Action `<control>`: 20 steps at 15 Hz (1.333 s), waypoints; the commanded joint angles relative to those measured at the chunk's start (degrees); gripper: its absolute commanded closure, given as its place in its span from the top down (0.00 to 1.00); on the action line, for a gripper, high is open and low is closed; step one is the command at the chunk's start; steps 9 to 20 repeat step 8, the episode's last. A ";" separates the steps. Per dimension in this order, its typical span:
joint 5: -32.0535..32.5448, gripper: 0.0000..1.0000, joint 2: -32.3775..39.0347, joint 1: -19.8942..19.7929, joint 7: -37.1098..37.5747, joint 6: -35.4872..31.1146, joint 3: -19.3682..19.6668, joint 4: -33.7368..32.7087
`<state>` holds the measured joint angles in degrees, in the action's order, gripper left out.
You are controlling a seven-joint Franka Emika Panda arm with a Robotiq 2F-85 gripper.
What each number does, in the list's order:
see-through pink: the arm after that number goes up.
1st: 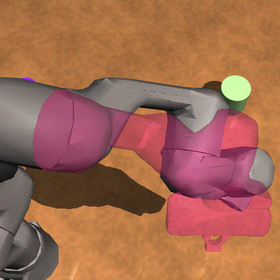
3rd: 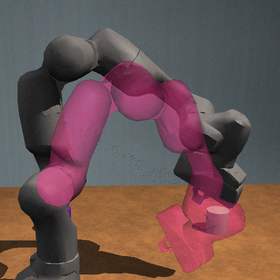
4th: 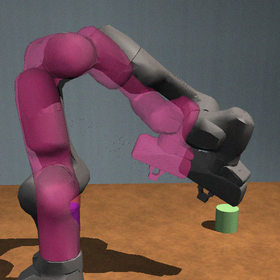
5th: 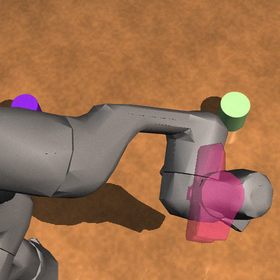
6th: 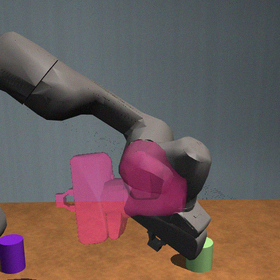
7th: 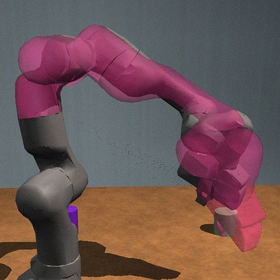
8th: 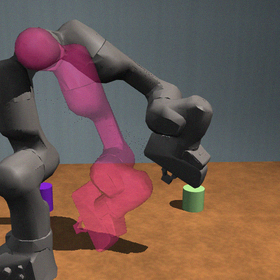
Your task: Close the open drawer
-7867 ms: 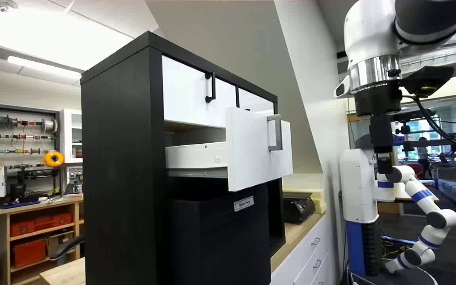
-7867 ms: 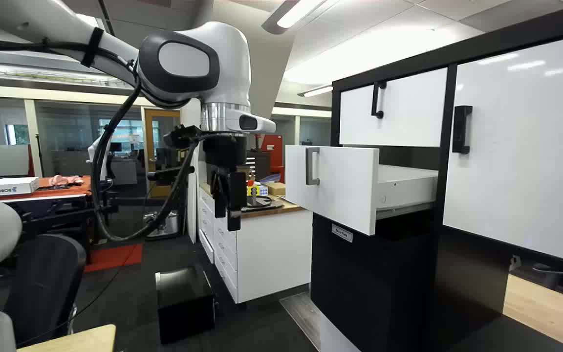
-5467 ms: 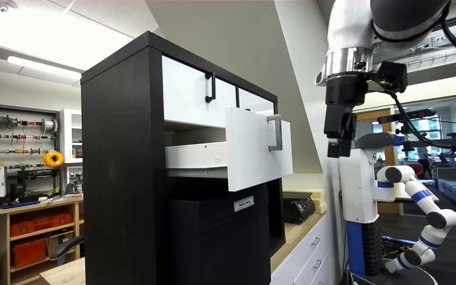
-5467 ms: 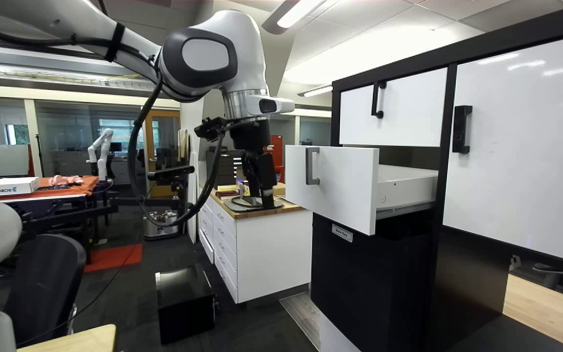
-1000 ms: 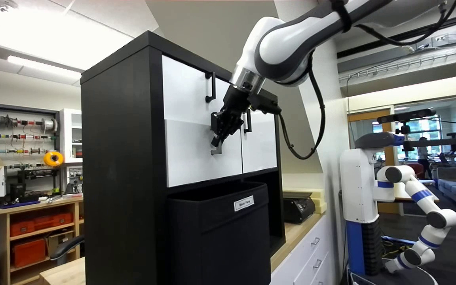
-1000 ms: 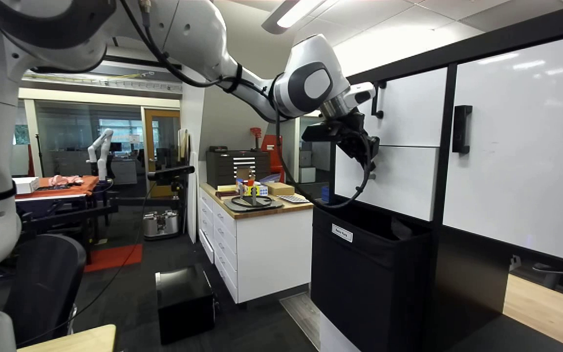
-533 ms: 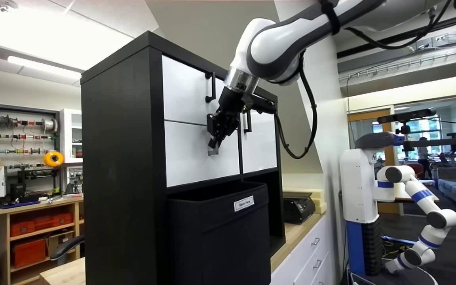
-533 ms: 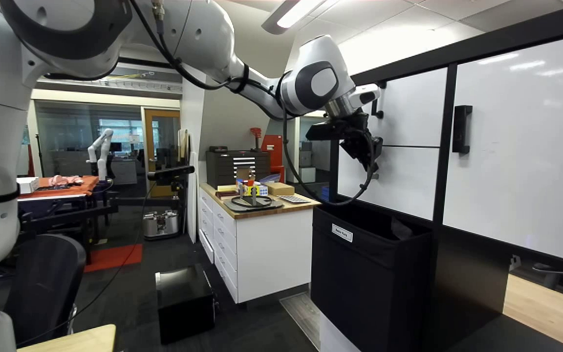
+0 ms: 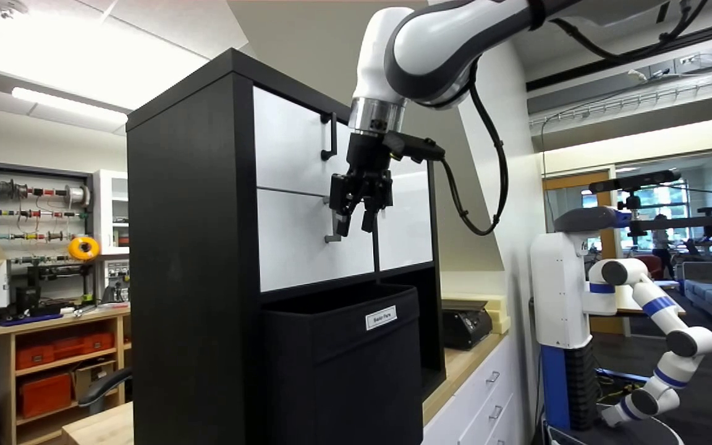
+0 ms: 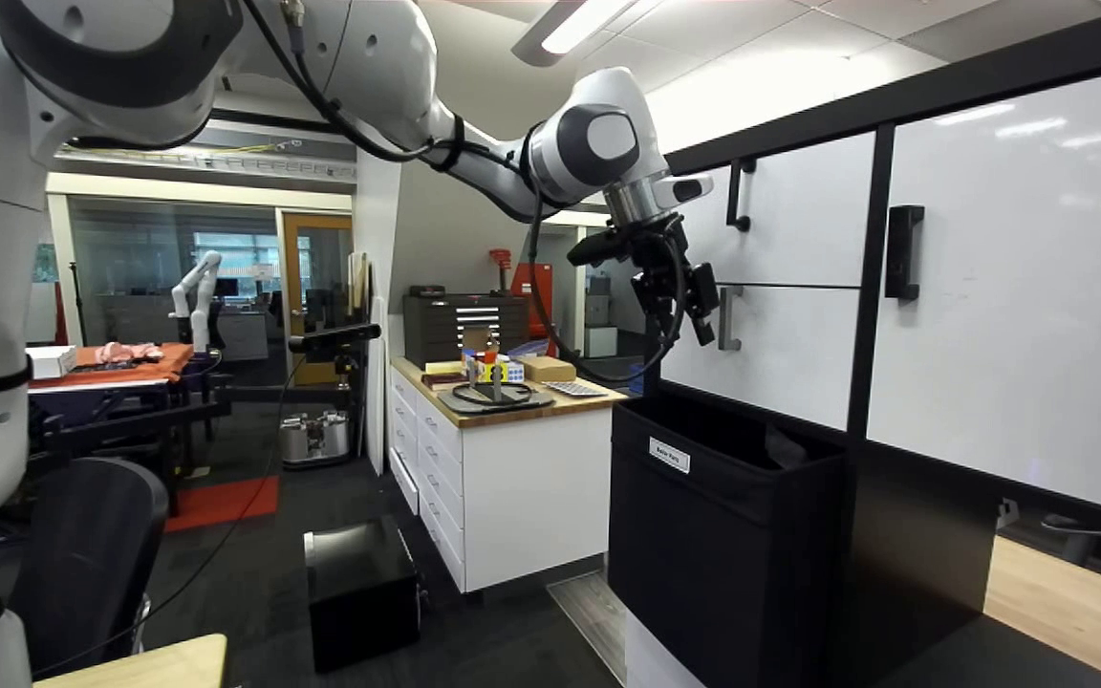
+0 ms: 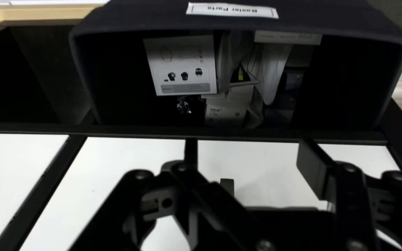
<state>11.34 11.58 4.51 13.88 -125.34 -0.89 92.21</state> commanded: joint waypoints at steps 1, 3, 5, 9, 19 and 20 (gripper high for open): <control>1.01 0.99 -4.55 1.06 2.60 8.39 -0.01 1.58; -0.04 1.00 -6.02 0.95 2.14 12.64 -0.43 2.08; -1.31 1.00 -7.01 0.76 1.59 16.79 -0.88 2.49; -0.53 1.00 -5.16 0.52 0.94 17.12 -1.08 0.48; -0.53 1.00 -5.16 0.52 0.94 17.12 -1.08 0.48; -0.53 1.00 -5.16 0.52 0.94 17.12 -1.08 0.48</control>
